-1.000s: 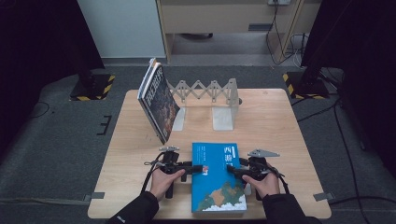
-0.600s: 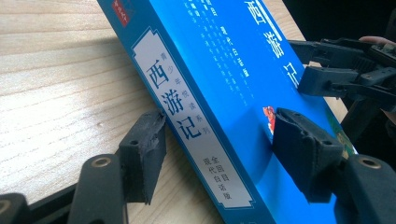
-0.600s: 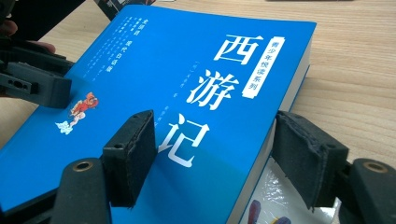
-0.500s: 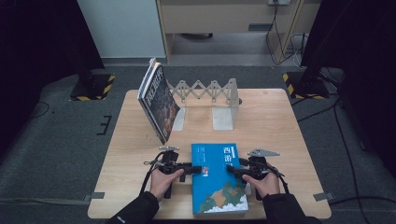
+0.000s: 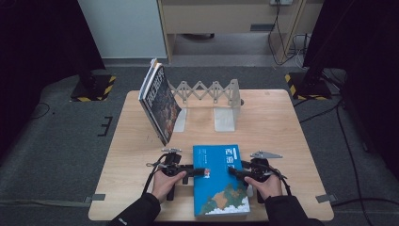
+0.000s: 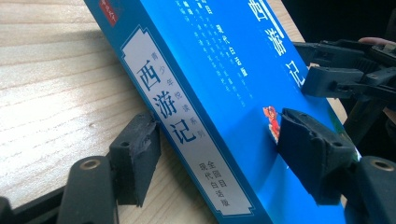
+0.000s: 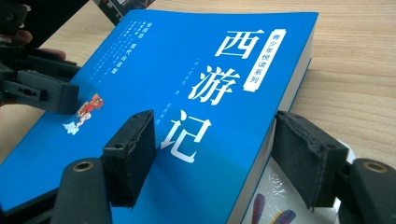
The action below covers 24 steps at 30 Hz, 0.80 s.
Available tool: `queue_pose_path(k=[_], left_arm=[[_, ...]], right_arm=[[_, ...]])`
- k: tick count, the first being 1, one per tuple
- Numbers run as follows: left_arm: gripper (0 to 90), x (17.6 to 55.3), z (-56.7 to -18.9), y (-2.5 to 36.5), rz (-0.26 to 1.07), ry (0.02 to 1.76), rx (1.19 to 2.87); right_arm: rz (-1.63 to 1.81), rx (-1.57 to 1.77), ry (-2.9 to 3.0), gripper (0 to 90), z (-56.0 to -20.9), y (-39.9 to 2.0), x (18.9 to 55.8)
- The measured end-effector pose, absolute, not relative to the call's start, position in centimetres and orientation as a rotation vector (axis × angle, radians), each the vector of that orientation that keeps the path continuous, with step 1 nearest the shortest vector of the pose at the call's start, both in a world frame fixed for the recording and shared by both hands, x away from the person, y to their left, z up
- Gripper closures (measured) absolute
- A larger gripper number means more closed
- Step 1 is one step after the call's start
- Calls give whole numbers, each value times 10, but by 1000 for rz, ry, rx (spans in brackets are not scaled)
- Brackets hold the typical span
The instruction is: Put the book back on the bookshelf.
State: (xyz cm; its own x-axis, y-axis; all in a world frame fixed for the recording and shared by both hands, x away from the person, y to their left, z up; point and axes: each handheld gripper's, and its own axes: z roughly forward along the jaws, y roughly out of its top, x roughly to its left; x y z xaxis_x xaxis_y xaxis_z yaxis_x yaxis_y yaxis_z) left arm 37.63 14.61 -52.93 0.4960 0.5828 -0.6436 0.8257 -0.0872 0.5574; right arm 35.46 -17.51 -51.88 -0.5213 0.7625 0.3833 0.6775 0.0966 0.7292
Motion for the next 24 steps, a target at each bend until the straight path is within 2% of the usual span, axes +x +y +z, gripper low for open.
queue_pose_path(k=[3,20,24], left_arm=[[342,376,-527,148,-328,1200,1778],[390,375,-514,153,-314,1197,1770],[419,374,-508,154,-312,1168,1720]], right_arm=[[1423,1496,2244,313,-520,-175,355],[1452,1539,2235,337,-519,-173,362],[1478,1558,2230,338,-518,-177,363]])
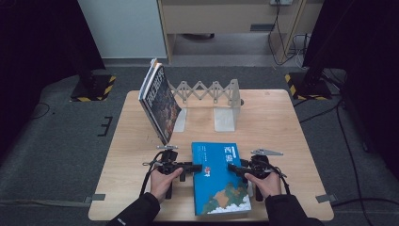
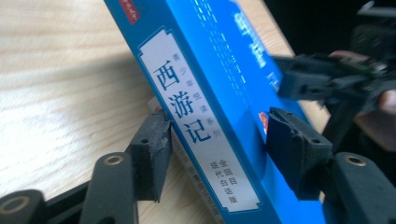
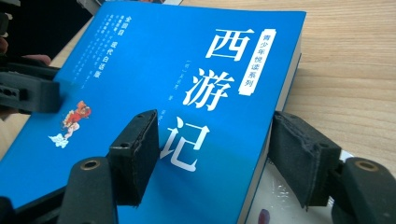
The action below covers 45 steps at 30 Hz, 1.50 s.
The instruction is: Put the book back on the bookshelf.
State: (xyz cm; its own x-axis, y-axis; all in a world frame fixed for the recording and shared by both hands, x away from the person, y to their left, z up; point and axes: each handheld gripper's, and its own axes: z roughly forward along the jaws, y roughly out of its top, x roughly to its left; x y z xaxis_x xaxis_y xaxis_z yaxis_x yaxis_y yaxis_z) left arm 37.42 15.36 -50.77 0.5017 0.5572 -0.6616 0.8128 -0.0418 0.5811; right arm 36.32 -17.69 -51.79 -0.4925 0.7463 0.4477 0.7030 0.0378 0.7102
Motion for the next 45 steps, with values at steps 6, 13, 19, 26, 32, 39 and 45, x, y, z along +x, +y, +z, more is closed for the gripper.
queue_pose_path(k=[6,13,19,26,32,39,45], left_arm=[[423,375,-503,150,-302,1141,1725],[471,378,-498,138,-289,1097,1729],[472,381,-502,131,-293,1116,1730],[481,385,-507,128,-303,1124,1741],[489,385,-506,128,-301,1119,1742],[498,386,-501,126,-293,1105,1753],[509,388,-494,122,-270,1098,1751]], right_arm=[[1516,1594,2210,338,-518,-181,363],[1469,1568,2231,385,-518,-181,363],[1461,1562,2232,387,-517,-180,363],[1451,1551,2244,387,-516,-180,363],[1440,1503,2263,341,-517,-184,364],[1484,1542,2263,330,-521,-185,366],[1488,1575,2245,352,-518,-185,366]])
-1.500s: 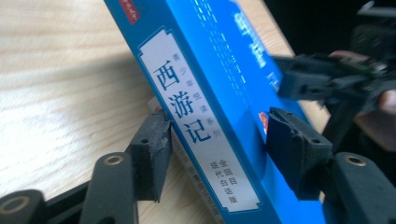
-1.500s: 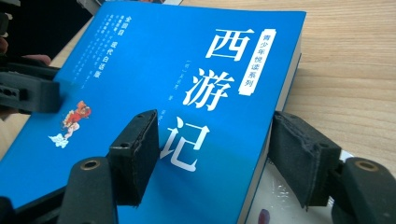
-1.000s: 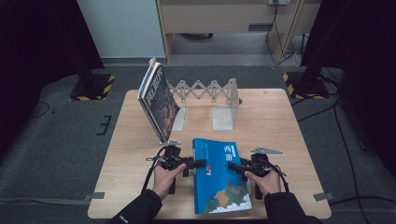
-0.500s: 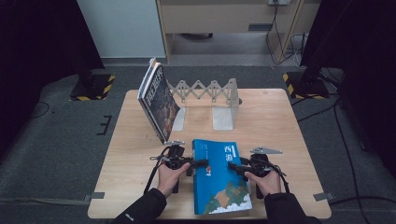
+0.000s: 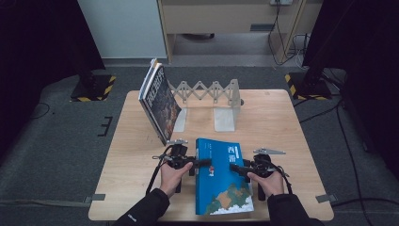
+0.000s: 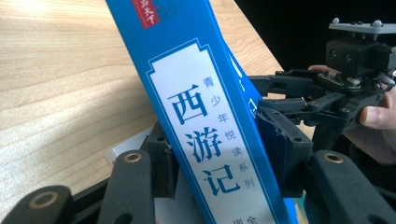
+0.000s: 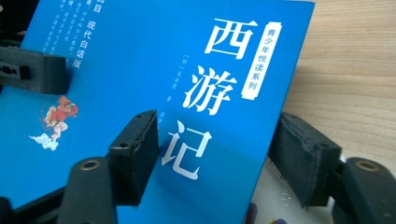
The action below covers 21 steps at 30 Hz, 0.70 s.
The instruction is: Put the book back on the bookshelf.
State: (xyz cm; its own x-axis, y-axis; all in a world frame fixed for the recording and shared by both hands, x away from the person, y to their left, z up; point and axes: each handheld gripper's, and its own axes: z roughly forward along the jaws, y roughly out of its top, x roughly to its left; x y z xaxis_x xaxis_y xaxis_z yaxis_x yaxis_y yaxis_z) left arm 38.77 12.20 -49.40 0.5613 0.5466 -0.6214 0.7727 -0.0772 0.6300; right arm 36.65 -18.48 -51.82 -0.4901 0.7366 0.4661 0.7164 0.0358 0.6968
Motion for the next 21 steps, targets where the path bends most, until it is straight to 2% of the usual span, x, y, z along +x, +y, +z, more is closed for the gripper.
queue_pose_path(k=[3,9,21], left_arm=[[518,388,-490,125,-253,1093,1737],[550,389,-480,131,-221,1076,1695],[542,391,-484,124,-202,1108,1698]], right_arm=[[1532,1602,2199,428,-516,-186,367],[1615,1542,2135,495,-507,-187,366],[1618,1509,2125,519,-504,-185,366]])
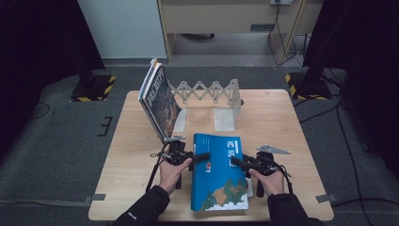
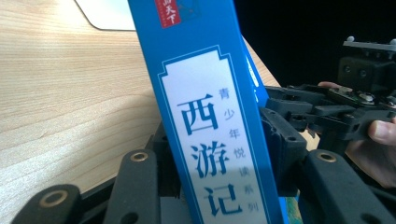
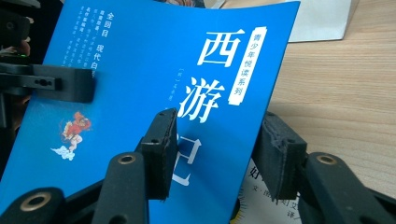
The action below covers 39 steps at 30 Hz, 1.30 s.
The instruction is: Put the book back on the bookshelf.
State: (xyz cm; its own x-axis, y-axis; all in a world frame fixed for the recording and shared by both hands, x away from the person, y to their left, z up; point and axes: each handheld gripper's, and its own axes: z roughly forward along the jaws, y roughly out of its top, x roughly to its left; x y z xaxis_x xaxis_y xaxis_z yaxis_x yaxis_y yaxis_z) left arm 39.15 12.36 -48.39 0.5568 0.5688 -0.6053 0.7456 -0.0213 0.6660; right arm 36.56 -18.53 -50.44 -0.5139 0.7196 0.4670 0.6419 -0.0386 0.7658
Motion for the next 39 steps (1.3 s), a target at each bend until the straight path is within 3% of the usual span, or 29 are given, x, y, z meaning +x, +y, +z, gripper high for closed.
queue_pose_path(k=[16,21,39], left_arm=[[501,397,-496,116,-248,1135,1717],[561,397,-494,119,-282,1133,1686],[598,394,-460,122,-187,995,1641]], right_arm=[[1571,1500,2155,519,-508,-182,366],[1561,1496,2180,507,-507,-183,367],[1692,1381,2110,522,-488,-189,374]])
